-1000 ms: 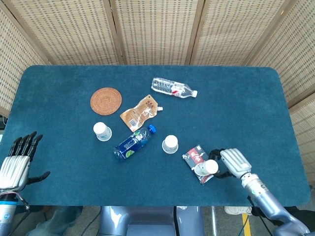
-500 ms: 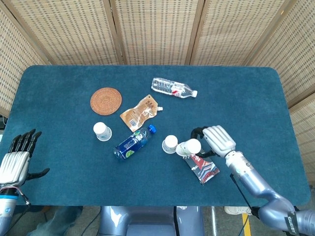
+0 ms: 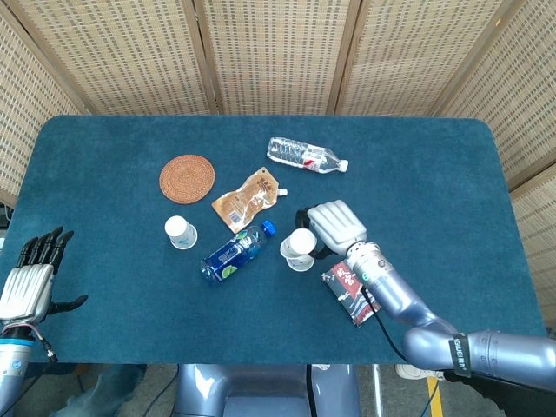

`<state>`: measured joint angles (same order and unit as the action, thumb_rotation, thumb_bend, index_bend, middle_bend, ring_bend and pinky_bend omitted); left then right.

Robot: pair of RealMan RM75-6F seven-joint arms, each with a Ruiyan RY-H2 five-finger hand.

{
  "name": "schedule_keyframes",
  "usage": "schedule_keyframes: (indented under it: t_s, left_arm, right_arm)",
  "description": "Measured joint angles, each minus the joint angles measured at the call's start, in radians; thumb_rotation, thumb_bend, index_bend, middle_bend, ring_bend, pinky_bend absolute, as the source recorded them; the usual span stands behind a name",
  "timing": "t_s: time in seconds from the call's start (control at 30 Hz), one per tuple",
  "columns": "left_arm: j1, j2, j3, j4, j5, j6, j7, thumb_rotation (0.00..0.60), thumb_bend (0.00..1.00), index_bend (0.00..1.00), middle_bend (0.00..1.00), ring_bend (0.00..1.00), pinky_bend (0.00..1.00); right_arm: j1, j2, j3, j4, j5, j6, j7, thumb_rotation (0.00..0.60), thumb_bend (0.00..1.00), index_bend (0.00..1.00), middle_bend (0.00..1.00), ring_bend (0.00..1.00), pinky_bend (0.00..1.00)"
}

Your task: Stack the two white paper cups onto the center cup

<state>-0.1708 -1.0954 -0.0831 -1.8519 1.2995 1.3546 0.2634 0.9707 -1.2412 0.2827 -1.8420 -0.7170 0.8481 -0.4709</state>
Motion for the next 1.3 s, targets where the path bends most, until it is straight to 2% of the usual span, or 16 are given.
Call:
schedule_keyframes:
  t_s: [0.13, 0.43, 0.67, 0.77, 0.83, 0.87, 0.93, 0.97, 1.13, 1.3]
  left_arm:
    - [0.002, 0.004, 0.003, -0.002, 0.006, 0.006, -0.008, 0.6, 0.0, 0.0, 0.0, 0.0, 0.0]
    - [0.005, 0.016, 0.009, -0.003, 0.016, 0.01, -0.029, 0.6, 0.0, 0.0, 0.0, 0.0, 0.0]
    - [0.005, 0.018, 0.01, -0.004, 0.017, 0.012, -0.034, 0.6, 0.0, 0.0, 0.0, 0.0, 0.0]
    - [0.005, 0.02, 0.011, -0.004, 0.017, 0.011, -0.037, 0.6, 0.0, 0.0, 0.0, 0.0, 0.0]
    - [0.004, 0.021, 0.011, -0.004, 0.017, 0.011, -0.038, 0.6, 0.0, 0.0, 0.0, 0.0, 0.0]
    - [0.004, 0.021, 0.011, -0.004, 0.017, 0.01, -0.039, 0.6, 0.0, 0.0, 0.0, 0.0, 0.0]
    - [0.004, 0.021, 0.012, -0.004, 0.017, 0.01, -0.039, 0.6, 0.0, 0.0, 0.0, 0.0, 0.0]
    - [0.004, 0.022, 0.012, -0.005, 0.017, 0.01, -0.04, 0.6, 0.0, 0.0, 0.0, 0.0, 0.0]
    - [0.003, 0.022, 0.013, -0.005, 0.017, 0.011, -0.04, 0.6, 0.0, 0.0, 0.0, 0.0, 0.0]
    - [0.003, 0.023, 0.013, -0.005, 0.015, 0.011, -0.043, 0.6, 0.0, 0.0, 0.0, 0.0, 0.0]
  right_arm:
    - [0.057, -0.027, -0.027, -0.011, 0.086, 0.052, -0.084, 0.6, 0.41, 0.51, 0.53, 0.47, 0.56]
    - [0.103, -0.042, -0.072, -0.029, 0.169, 0.12, -0.162, 0.6, 0.41, 0.51, 0.52, 0.47, 0.56]
    - [0.115, -0.045, -0.085, -0.026, 0.18, 0.131, -0.171, 0.6, 0.41, 0.51, 0.51, 0.46, 0.56]
    - [0.116, -0.049, -0.087, -0.017, 0.178, 0.135, -0.168, 0.6, 0.4, 0.49, 0.47, 0.44, 0.56]
    - [0.116, -0.051, -0.091, -0.01, 0.178, 0.137, -0.167, 0.6, 0.36, 0.39, 0.35, 0.32, 0.5]
    - [0.117, -0.051, -0.093, -0.009, 0.179, 0.137, -0.168, 0.6, 0.33, 0.31, 0.24, 0.23, 0.41]
    - [0.119, -0.048, -0.098, -0.01, 0.191, 0.129, -0.172, 0.6, 0.31, 0.18, 0.1, 0.09, 0.25]
    - [0.121, -0.045, -0.101, -0.012, 0.2, 0.122, -0.174, 0.6, 0.3, 0.14, 0.06, 0.04, 0.21]
    - [0.149, -0.004, -0.118, -0.036, 0.291, 0.073, -0.193, 0.6, 0.29, 0.07, 0.02, 0.01, 0.15]
    - [0.15, 0.05, -0.134, -0.089, 0.286, 0.072, -0.19, 0.6, 0.29, 0.07, 0.01, 0.01, 0.1]
